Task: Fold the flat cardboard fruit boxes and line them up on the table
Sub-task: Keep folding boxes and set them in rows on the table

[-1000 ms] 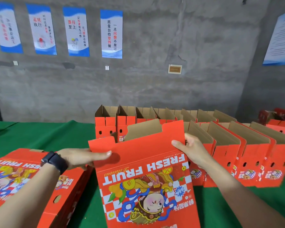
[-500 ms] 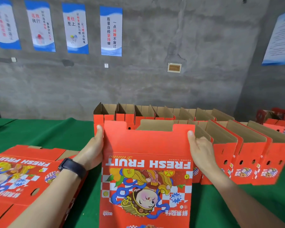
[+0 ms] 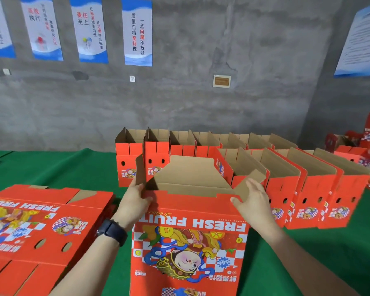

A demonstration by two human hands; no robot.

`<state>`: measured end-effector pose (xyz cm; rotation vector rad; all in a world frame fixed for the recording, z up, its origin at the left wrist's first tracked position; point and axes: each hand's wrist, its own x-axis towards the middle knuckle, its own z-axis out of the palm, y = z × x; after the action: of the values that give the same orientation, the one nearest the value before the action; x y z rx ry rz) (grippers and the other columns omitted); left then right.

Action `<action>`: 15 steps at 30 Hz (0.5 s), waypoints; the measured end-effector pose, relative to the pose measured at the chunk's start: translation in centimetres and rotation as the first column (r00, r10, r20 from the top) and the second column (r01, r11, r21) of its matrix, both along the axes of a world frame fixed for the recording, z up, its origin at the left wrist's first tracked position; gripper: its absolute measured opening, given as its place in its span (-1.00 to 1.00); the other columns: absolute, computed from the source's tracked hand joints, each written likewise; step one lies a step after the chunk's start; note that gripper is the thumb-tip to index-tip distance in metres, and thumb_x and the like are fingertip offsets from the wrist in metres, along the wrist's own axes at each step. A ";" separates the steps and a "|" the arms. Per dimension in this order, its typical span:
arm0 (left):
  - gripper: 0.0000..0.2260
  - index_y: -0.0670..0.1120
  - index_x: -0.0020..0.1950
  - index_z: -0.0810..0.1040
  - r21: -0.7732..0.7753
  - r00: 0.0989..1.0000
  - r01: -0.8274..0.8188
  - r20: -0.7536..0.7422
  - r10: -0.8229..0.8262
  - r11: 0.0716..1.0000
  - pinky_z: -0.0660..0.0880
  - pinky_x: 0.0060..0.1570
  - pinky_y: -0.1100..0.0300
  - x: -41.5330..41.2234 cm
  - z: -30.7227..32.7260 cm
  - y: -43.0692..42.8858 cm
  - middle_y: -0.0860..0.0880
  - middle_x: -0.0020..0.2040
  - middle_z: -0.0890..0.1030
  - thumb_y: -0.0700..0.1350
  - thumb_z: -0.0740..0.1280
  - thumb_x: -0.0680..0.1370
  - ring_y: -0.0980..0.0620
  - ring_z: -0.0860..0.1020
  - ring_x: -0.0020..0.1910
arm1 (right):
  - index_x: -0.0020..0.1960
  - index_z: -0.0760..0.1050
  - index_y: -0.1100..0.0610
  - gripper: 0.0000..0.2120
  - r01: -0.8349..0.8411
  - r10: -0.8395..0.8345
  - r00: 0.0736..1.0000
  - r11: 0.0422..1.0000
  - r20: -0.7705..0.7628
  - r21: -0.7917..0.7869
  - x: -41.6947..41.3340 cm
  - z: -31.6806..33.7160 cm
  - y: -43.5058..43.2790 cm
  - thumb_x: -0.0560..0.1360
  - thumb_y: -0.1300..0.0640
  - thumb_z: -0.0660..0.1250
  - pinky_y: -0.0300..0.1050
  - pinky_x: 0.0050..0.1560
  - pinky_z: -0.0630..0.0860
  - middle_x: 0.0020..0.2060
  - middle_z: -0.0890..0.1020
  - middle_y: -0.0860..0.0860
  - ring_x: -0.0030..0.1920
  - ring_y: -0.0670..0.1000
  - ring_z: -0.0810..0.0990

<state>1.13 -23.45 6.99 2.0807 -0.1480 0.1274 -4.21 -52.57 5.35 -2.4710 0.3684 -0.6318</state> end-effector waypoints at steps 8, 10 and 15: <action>-0.72 -0.27 0.20 0.54 0.448 0.971 -0.087 0.238 -0.025 0.890 0.44 0.19 0.11 -0.8 0.5 1.5 0.03 0.53 0.19 -0.30 0.25 0.51 -0.08 0.46 0.30 | 0.52 0.20 0.16 -0.28 -0.195 0.200 0.980 0.968 0.015 -0.159 -0.3 1.5 1.1 0.44 0.30 0.42 -0.01 0.52 0.06 0.53 0.16 -0.03 0.50 0.01 0.16; -0.67 -0.27 0.26 0.52 0.475 0.961 -0.130 0.275 -0.006 0.870 0.35 0.27 0.18 -0.9 0.1 1.8 -0.02 0.53 0.21 -0.34 0.24 0.49 -0.07 0.43 0.35 | 0.53 0.18 0.15 -0.29 -0.244 0.245 0.969 0.950 -0.015 -0.195 -0.1 1.3 1.7 0.45 0.32 0.39 -0.02 0.52 0.03 0.54 0.13 -0.03 0.51 0.02 0.14; -0.52 -0.06 0.24 0.60 0.468 0.946 -0.125 0.321 -0.037 0.875 0.33 0.25 0.16 -1.0 -0.6 2.7 -0.08 0.27 0.56 -0.45 0.24 0.42 -0.12 0.47 0.26 | 0.52 0.20 0.11 -0.36 -0.330 0.343 0.939 0.914 0.014 -0.237 1.3 0.0 3.6 0.49 0.41 0.23 -0.38 0.36 -0.19 0.54 0.06 -0.13 0.51 -0.01 0.05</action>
<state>0.12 -20.75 6.40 2.5544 -0.3623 0.5063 -2.93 -49.01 5.37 -2.6422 -0.1651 -0.6220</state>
